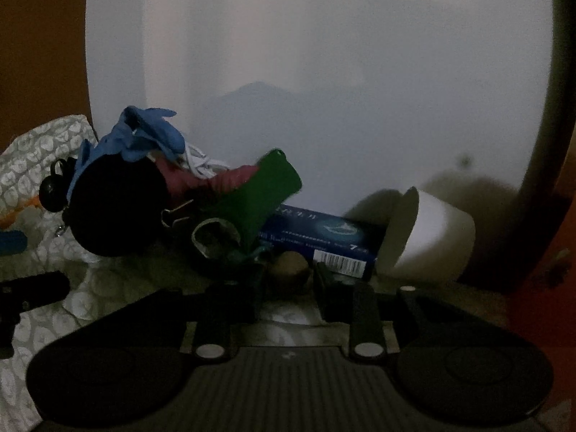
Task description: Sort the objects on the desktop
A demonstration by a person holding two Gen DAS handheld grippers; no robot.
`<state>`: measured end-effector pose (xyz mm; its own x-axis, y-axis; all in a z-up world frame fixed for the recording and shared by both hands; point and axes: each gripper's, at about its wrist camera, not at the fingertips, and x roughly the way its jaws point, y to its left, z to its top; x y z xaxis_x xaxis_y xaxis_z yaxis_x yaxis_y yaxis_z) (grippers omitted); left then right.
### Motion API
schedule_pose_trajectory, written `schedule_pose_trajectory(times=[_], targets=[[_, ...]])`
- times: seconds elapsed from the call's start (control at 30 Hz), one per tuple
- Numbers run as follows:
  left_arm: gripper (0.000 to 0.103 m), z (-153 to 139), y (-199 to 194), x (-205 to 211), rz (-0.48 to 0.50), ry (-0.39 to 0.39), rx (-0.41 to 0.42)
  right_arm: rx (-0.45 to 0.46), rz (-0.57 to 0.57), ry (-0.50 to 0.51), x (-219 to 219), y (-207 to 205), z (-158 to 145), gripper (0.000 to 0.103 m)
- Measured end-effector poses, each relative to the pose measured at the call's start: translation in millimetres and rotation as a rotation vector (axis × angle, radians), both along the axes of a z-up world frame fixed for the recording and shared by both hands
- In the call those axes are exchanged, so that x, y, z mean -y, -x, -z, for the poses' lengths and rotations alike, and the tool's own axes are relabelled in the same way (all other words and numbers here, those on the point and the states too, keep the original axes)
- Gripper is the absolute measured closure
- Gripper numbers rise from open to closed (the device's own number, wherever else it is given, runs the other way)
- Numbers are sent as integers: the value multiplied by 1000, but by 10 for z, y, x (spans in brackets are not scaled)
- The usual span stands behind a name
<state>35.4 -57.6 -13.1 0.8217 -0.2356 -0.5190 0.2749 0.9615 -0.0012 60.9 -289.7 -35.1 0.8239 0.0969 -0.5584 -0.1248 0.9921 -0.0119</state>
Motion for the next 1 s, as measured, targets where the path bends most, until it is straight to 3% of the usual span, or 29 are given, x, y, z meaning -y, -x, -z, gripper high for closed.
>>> schedule_pose_trajectory(times=[0.03,0.2,0.6,0.67,0.73,1.0], targets=[[30,2,-24,5,-1,4,-8,1,2,-3,-31,-6,-5,81],[45,30,-166,28,16,21,-54,-2,8,-44,6,-26,-3,81],[48,40,-331,150,57,4,-66,-8,6,-65,109,6,-26,81],[56,43,-379,156,63,7,-72,-8,6,-65,112,6,-18,81],[87,52,-405,162,73,3,-82,-8,7,-66,102,2,-17,81],[92,-12,-192,170,103,-49,-32,2,20,-70,108,42,-24,82]])
